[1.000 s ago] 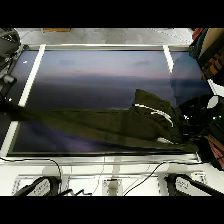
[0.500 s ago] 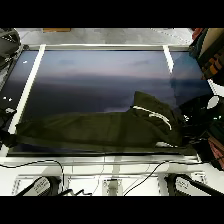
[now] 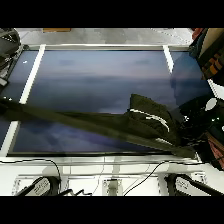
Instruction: Fold the clothes and pants, and hang the long-sleeved shirts on hangers.
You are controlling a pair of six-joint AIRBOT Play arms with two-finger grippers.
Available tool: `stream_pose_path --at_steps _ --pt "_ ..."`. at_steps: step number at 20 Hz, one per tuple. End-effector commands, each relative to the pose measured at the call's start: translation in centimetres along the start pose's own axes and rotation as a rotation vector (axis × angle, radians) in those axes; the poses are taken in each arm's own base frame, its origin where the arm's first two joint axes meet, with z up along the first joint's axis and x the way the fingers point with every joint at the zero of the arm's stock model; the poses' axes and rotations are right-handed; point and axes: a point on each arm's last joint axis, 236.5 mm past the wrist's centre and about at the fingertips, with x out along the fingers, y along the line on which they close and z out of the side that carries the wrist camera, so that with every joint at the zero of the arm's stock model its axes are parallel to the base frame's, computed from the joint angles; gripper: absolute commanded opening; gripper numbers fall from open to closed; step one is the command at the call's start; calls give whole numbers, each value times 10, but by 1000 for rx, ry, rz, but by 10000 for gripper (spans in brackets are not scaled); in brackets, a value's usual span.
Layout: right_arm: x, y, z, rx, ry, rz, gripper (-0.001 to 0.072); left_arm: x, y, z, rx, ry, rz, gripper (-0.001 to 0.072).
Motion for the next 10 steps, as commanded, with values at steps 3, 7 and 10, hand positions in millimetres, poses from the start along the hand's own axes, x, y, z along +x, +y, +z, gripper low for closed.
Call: stream_pose_path --at_steps 3,7,10 --pt "0 2 4 -3 -15 6 29 -1 -70 -18 30 62 -298 14" --pt "0 2 4 -2 -16 5 29 -2 -169 -108 287 192 -593 16" --pt "0 1 4 -2 -15 5 29 -9 -189 -165 359 312 -650 19"
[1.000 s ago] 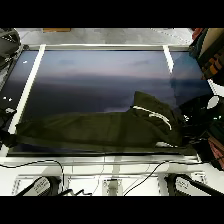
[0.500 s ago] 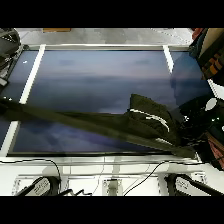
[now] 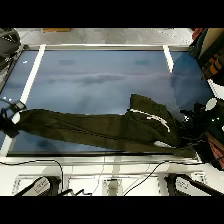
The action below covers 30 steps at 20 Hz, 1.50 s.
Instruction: Fold the clothes and pants, and hang the long-sleeved shirts on hangers.
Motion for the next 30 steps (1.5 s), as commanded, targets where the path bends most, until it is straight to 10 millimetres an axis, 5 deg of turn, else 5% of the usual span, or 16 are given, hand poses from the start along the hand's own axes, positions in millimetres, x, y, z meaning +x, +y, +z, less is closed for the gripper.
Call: stream_pose_path --at_steps 1,2,3,4,5,6,12,15,17,18,19,20,21,25,28,30 --pt "0 1 0 -1 -1 2 29 19 -39 -50 86 115 -109 19" --pt "0 0 -1 1 3 -2 30 19 -34 -57 64 118 -88 62" --pt "0 -2 -1 2 4 -8 69 19 -30 -61 48 121 -74 260" --pt "0 -3 -1 4 6 -14 312 20 -25 -64 18 119 -51 508" --pt "0 -6 -2 7 8 -28 630 20 -19 -66 -49 111 -22 582" --pt "0 -9 -2 10 9 -39 695 20 -13 -68 -119 110 5 584" --pt "0 -12 -3 13 13 -54 683 5 24 -82 -312 139 135 532" --pt "-1 -13 0 13 -1 -58 683 -14 50 -83 -372 124 212 118" --pt "-1 -16 7 12 -30 -68 680 -26 62 -79 -464 88 267 20" --pt "-2 -16 10 23 -41 -70 612 -31 70 -77 -561 60 305 20" --pt "-6 -17 12 50 -56 -74 376 -37 79 -71 -667 9 347 20" --pt "-12 -18 17 66 -82 -81 78 -45 91 -62 -800 -75 389 20" --pt "-21 -18 22 63 -113 -88 37 -56 103 -48 -930 -183 423 20" --pt "-81 -31 80 46 -428 -179 30 -99 135 27 -1350 -648 353 20" --pt "-133 -57 137 93 -756 -255 28 -116 127 94 -1510 -860 113 21" --pt "-150 -75 163 217 -898 -176 28 -125 115 133 -1476 -907 23 21"
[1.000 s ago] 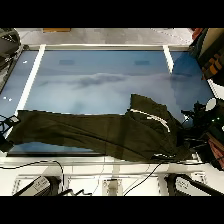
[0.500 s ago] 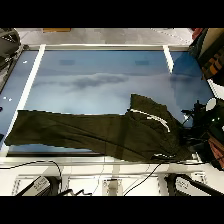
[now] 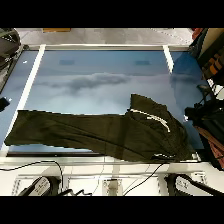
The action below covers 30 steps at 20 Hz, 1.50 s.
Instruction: Fold the clothes and pants, and hang the long-sleeved shirts on hangers.
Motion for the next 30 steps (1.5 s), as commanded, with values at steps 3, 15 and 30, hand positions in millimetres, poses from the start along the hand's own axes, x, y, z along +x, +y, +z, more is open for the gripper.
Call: stream_pose_path --at_steps 3,15,30 --pt "8 26 92 163 -322 344 34 -4 -121 -3 -119 7 -278 63" --pt "130 90 92 67 -125 515 564 -48 -274 -60 156 88 -585 604" --pt "29 168 97 -375 -179 896 30 -47 -274 -63 156 95 -586 598"
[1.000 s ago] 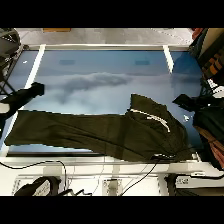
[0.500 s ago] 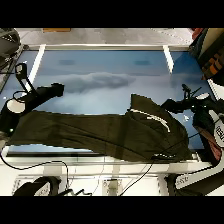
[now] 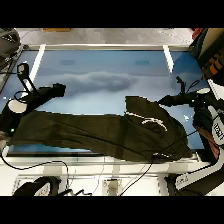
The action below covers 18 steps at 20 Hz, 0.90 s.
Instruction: Fold the clothes and pants, and hang the long-sleeved shirts on hangers.
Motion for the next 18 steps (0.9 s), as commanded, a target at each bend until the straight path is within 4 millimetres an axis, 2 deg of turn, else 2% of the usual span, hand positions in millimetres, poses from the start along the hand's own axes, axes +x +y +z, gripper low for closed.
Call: stream_pose_path --at_steps 1,5,7,10,12,14,18 --pt "-23 44 9 -113 48 121 29 1 -2 -2 2 5 -4 598" --pt "-43 73 10 -155 62 145 28 10 -20 -16 20 41 -41 598" --pt "-57 96 3 -196 90 173 28 24 -35 -37 28 98 -72 597" --pt "-80 132 -9 -249 114 178 26 51 -69 -76 -15 185 -139 597" --pt "-87 152 -17 -280 97 158 26 65 -88 -82 -58 159 -155 597" --pt "-85 179 -32 -311 98 154 26 71 -102 -80 -41 117 -156 598" --pt "-64 233 -91 -380 202 206 27 72 -112 -84 -29 115 -167 597"
